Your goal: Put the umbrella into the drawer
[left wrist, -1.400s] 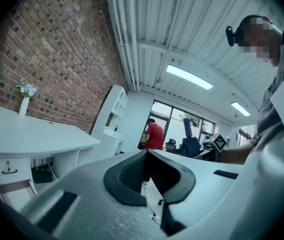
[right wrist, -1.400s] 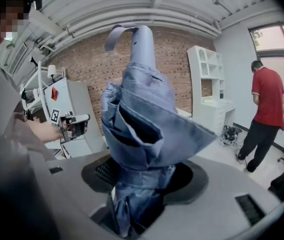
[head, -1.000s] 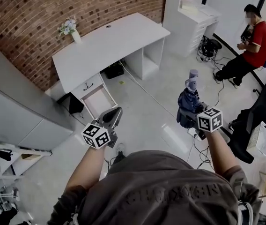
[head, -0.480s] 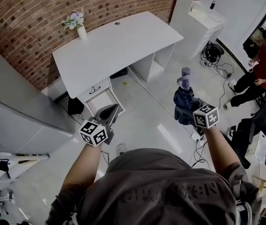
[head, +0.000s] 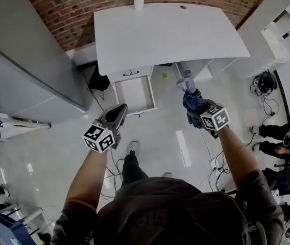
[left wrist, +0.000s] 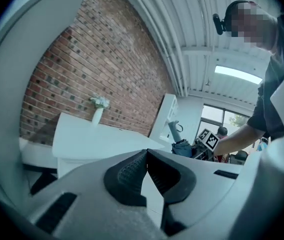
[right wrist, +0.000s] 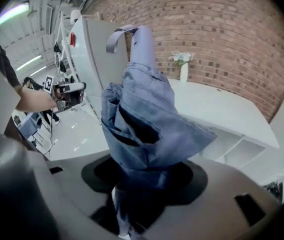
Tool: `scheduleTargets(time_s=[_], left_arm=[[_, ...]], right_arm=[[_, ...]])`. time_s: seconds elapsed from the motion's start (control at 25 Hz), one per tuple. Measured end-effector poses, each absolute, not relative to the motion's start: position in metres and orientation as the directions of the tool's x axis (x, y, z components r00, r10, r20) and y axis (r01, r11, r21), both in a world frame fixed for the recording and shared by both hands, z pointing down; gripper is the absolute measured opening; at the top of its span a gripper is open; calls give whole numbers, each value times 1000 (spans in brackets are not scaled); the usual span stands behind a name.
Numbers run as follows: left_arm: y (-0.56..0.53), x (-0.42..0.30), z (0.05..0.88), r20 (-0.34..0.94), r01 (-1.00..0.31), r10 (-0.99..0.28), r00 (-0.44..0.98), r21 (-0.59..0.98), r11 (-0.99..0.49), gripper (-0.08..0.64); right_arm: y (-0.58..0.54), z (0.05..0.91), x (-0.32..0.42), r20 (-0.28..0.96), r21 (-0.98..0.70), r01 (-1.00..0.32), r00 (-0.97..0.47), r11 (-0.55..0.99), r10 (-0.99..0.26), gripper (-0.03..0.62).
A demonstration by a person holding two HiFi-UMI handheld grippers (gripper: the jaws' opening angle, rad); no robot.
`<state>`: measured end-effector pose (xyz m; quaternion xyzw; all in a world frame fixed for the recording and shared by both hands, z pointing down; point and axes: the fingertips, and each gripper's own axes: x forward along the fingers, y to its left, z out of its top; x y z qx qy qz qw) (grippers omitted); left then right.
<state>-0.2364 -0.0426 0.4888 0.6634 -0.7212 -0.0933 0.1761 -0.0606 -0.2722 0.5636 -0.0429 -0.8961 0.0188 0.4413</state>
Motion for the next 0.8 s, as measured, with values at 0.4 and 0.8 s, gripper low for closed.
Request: scheduleTargets(time_s=[0.4,0.8], left_arm=[[25,-317,604,222,-887,-952,-212,365,283,3],[48,-374,692,234,-858,-933,-273,379,346,3]], right_arm=[[-235,744,-209,875,-97,268,-436,959,210,235],[-217,897,-287,952,-73,393,-246,917,181,235]])
